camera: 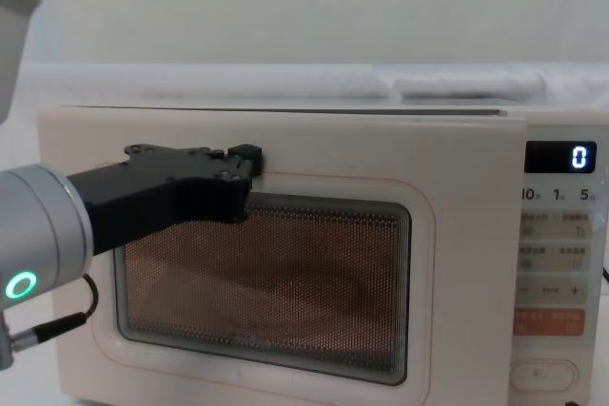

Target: Press the button to open the microwave door with one hand; close the microwave door with the other hand.

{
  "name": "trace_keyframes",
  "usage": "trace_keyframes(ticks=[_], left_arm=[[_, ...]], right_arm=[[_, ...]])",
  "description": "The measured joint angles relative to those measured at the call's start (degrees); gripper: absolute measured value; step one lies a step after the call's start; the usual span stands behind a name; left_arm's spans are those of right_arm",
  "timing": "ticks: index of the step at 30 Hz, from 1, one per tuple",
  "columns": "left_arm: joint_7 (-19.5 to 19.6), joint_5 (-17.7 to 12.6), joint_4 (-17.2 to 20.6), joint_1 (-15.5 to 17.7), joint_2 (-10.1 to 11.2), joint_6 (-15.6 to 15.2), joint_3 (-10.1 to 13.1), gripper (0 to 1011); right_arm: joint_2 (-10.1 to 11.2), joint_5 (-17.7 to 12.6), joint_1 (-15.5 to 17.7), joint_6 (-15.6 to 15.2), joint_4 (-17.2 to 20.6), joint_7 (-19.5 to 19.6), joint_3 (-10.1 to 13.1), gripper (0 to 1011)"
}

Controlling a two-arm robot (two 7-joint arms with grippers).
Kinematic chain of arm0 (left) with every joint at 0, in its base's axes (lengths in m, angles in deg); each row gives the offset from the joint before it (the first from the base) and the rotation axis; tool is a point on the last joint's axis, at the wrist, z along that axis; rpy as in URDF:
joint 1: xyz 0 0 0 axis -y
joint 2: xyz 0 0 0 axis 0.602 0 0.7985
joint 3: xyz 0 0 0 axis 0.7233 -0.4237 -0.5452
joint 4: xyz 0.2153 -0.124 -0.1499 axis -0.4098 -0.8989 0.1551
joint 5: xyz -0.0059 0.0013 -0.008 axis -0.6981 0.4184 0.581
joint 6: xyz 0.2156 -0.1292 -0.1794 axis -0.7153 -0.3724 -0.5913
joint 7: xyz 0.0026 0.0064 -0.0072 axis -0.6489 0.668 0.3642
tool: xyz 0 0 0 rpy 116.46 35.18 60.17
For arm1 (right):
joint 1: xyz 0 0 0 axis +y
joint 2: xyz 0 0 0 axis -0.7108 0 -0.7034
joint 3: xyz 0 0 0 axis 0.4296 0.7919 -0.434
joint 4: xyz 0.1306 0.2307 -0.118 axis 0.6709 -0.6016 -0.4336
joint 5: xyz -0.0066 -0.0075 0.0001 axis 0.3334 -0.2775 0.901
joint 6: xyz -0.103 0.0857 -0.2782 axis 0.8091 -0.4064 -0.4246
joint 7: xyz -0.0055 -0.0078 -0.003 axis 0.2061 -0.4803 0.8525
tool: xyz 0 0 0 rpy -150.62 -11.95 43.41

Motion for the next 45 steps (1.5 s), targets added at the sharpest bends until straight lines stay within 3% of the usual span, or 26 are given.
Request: trace_keyframes(ticks=[14,45], left_arm=[[-0.2,-1.1,-4.6,4.4,-2.1,-0.5,0.6,0],[-0.4,-0.9,-8.4,7.2,-4.0,-1.3,0.6,0]], right_arm=[[0.0,0.0,0.0,0.0,0.0,0.0,0.0,1002],[0.0,0.0,0.0,0.0,0.0,0.0,0.0,1002]])
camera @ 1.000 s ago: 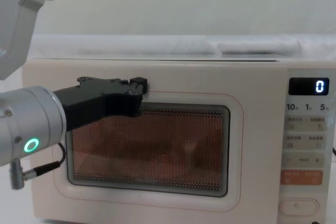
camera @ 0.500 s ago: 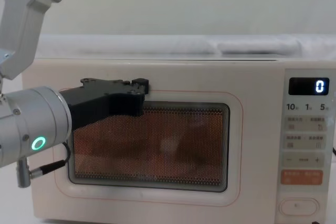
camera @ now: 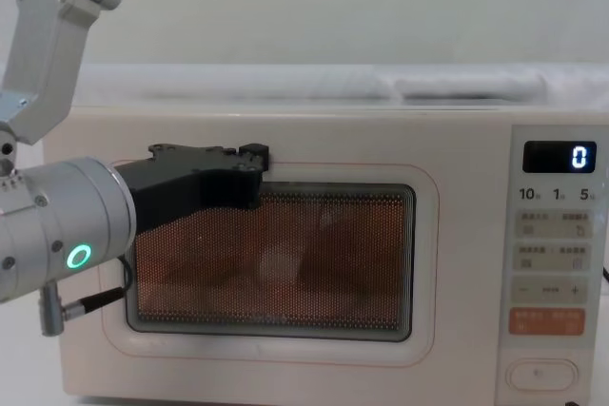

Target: Press the button to open the microwave door with one hand; close the microwave door with the other hand.

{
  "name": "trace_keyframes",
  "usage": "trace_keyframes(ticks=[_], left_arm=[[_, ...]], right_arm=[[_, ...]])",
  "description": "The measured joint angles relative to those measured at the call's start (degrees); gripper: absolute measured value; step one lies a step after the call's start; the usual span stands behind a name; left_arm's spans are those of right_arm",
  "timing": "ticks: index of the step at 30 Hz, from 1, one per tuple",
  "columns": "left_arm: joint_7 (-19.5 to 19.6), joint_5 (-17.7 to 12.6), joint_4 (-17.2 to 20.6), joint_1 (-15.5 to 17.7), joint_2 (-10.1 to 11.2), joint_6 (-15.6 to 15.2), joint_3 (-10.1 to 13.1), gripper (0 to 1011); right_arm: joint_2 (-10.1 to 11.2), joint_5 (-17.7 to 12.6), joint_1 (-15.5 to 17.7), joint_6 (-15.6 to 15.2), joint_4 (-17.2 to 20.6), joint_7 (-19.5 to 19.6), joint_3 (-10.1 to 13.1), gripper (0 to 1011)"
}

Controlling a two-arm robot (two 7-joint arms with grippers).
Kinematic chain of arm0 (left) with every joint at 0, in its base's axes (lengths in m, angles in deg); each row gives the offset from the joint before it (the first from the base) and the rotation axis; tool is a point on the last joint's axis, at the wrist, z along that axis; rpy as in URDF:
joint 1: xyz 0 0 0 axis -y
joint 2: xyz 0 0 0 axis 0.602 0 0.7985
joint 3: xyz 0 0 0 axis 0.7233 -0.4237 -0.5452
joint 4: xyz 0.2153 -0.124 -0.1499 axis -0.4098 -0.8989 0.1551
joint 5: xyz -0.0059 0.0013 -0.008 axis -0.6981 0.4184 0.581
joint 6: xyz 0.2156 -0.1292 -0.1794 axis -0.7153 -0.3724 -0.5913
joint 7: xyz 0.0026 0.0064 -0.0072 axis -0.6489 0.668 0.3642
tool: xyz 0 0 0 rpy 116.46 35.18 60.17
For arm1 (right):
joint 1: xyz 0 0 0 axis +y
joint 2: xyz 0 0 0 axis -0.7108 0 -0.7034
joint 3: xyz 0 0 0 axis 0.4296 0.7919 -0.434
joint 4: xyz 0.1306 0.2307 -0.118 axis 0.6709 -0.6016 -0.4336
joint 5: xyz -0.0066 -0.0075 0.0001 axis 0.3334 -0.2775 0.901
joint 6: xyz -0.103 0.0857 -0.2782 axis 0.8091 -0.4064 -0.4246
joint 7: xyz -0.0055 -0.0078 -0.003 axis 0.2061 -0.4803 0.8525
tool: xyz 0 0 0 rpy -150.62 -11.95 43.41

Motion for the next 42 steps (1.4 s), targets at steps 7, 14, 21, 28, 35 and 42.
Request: trace_keyframes(ticks=[7,14,21,28,35,42], left_arm=[[-0.1,-0.1,-0.4,0.3,-0.1,0.0,0.0,0],[-0.1,-0.1,-0.9,0.6,-0.3,0.0,0.0,0],[-0.2,-0.1,-1.5,1.1,-0.6,-0.1,-0.1,0],[-0.2,0.1,-2.2,1.7,-0.8,-0.1,-0.1,0],[0.1,1.2,-2.0,1.5,-1.0,-0.5,-0.5,0],[0.4,3.0,1.3,-0.5,0.1,-1.7,-1.0,0]], right_arm=[[0.0,0.0,0.0,0.0,0.0,0.0,0.0,1002],[0.0,0.0,0.0,0.0,0.0,0.0,0.0,1002],[0.0,0.0,0.0,0.0,0.0,0.0,0.0,1002],[0.0,0.0,0.0,0.0,0.0,0.0,0.0,1002],[0.0,0.0,0.0,0.0,0.0,0.0,0.0,1002],[0.0,0.0,0.0,0.0,0.0,0.0,0.0,1002]])
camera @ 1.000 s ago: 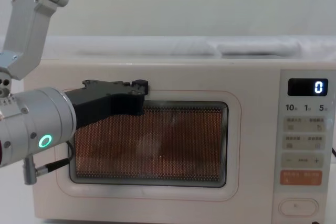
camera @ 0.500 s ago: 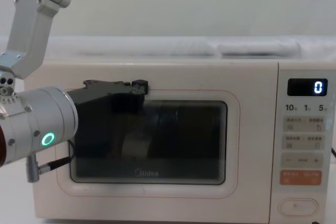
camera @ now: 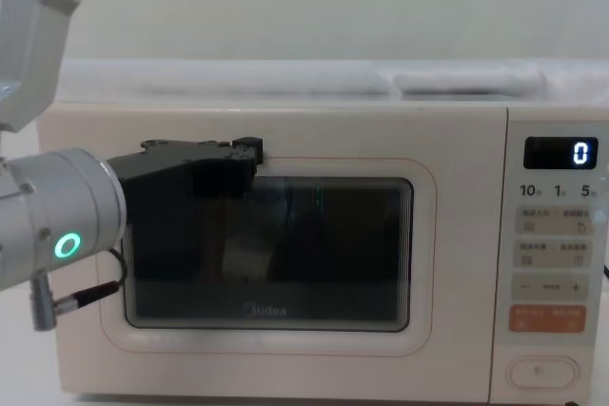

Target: Press the button to open the microwave door with one hand; close the microwave door with the other hand.

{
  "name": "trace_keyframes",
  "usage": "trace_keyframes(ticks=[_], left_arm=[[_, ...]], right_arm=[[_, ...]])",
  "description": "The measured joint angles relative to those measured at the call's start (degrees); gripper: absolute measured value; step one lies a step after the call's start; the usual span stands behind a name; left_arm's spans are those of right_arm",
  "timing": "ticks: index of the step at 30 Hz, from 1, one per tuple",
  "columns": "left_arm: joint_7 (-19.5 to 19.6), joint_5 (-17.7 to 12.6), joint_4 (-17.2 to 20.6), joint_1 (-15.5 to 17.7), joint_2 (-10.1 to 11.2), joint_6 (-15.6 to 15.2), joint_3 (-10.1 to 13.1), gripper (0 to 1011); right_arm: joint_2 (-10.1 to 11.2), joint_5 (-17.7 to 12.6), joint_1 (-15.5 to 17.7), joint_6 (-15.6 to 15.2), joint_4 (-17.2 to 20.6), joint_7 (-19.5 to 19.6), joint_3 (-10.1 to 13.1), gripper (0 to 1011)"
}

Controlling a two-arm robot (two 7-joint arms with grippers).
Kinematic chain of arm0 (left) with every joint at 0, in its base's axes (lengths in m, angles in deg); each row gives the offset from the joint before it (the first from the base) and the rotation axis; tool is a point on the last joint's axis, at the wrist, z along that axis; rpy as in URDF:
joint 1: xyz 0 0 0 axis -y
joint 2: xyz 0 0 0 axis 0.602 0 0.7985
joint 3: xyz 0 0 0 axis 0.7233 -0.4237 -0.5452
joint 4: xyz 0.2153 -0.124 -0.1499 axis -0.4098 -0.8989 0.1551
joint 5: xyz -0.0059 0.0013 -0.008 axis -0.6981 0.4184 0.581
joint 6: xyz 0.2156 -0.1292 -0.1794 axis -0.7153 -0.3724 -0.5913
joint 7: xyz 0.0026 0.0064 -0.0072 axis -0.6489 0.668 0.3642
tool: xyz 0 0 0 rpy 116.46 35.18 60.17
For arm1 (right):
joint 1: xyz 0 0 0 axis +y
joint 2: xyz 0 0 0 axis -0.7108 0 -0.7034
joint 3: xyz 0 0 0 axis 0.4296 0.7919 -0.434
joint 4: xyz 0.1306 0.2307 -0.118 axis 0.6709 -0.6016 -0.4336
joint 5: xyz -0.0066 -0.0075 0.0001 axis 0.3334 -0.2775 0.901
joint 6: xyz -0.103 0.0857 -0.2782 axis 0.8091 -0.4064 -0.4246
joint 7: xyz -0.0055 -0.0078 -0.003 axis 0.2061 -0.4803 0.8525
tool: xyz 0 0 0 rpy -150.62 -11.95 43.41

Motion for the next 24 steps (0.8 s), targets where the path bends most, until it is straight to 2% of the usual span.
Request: trace_keyframes(ticks=[9,17,24], left_arm=[[-0.3,1.3,5.8,-4.4,2.4,-1.1,-0.8,0],[-1.5,1.4,9.5,-8.3,4.0,-0.5,-1.9,3],[-2.7,1.2,11.2,-11.8,4.5,0.8,-3.7,175]], right_arm=[[0.0,0.0,0.0,0.0,0.0,0.0,0.0,1002],[0.0,0.0,0.0,0.0,0.0,0.0,0.0,1002],[0.0,0.0,0.0,0.0,0.0,0.0,0.0,1002]])
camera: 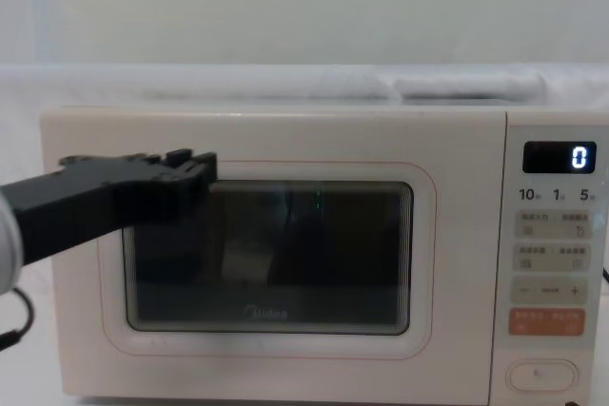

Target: Press the button to open the microwave door with one hand; close the microwave door with the other hand.

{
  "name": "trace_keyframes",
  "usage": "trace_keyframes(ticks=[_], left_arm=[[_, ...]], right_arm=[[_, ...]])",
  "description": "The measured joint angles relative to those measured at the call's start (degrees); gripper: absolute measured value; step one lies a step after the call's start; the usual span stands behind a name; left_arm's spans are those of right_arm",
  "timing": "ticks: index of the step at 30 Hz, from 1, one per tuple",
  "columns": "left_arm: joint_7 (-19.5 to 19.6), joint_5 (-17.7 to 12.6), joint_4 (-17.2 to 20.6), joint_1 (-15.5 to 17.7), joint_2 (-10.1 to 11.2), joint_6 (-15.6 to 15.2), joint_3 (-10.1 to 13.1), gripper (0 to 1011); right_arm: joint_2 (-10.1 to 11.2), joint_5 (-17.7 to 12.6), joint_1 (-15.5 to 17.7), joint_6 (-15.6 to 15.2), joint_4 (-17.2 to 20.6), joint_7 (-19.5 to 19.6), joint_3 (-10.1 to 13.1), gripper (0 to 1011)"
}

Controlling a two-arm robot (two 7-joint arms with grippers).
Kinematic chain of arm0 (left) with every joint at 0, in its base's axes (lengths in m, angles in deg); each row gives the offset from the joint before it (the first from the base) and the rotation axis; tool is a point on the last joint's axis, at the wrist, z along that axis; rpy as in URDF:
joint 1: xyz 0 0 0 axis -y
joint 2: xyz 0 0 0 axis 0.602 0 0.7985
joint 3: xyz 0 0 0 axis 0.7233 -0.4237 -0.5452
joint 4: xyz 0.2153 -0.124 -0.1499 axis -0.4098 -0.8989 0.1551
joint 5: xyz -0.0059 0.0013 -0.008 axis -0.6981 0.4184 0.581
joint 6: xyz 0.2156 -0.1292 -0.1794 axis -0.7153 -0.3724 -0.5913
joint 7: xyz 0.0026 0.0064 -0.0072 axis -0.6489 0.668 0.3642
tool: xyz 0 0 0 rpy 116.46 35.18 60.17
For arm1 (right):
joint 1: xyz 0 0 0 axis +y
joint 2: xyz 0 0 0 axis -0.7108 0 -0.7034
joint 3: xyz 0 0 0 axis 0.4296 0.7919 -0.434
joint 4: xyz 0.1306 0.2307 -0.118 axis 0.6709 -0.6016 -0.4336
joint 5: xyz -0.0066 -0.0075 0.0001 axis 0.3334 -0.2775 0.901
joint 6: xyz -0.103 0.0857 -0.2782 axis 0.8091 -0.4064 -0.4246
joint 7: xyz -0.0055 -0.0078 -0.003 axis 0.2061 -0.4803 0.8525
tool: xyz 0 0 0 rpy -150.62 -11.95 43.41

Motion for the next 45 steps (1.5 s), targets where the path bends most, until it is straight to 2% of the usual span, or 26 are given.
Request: trace_keyframes(ticks=[1,7,8,10,12,15,17,18,19,22,25,26,27,45], left_arm=[[-0.2,0.1,0.2,-0.7,0.1,0.3,-0.5,229],[-0.5,0.4,0.4,-3.1,0.3,1.2,-2.0,385],[-0.6,0.4,0.4,-3.8,0.4,1.5,-2.4,447],[-0.6,0.4,0.2,-4.5,0.4,1.8,-2.7,484],[-0.8,0.4,-0.1,-5.2,0.4,2.2,-3.2,571],[-1.0,0.4,-0.4,-6.0,0.3,2.5,-3.6,630],[-1.4,0.4,-1.1,-6.9,-0.1,2.8,-4.2,729],[-1.5,0.4,-1.4,-7.1,-0.2,3.0,-4.3,729],[-1.6,0.4,-1.6,-7.3,-0.3,3.1,-4.4,785],[-1.8,0.3,-2.5,-8.0,-0.7,3.3,-4.9,842],[-2.0,0.1,-3.2,-8.5,-1.0,3.4,-5.2,960],[-2.0,0.1,-3.4,-8.6,-1.0,3.5,-5.4,960],[-2.1,0.0,-3.8,-8.8,-1.1,3.5,-5.5,1001],[-2.4,-1.1,-7.2,-10.3,-2.1,3.1,-6.8,1001]], right_arm=[[0.0,0.0,0.0,0.0,0.0,0.0,0.0,1002],[0.0,0.0,0.0,0.0,0.0,0.0,0.0,1002],[0.0,0.0,0.0,0.0,0.0,0.0,0.0,1002],[0.0,0.0,0.0,0.0,0.0,0.0,0.0,1002],[0.0,0.0,0.0,0.0,0.0,0.0,0.0,1002],[0.0,0.0,0.0,0.0,0.0,0.0,0.0,1002],[0.0,0.0,0.0,0.0,0.0,0.0,0.0,1002],[0.0,0.0,0.0,0.0,0.0,0.0,0.0,1002],[0.0,0.0,0.0,0.0,0.0,0.0,0.0,1002],[0.0,0.0,0.0,0.0,0.0,0.0,0.0,1002],[0.0,0.0,0.0,0.0,0.0,0.0,0.0,1002],[0.0,0.0,0.0,0.0,0.0,0.0,0.0,1002],[0.0,0.0,0.0,0.0,0.0,0.0,0.0,1002],[0.0,0.0,0.0,0.0,0.0,0.0,0.0,1002]])
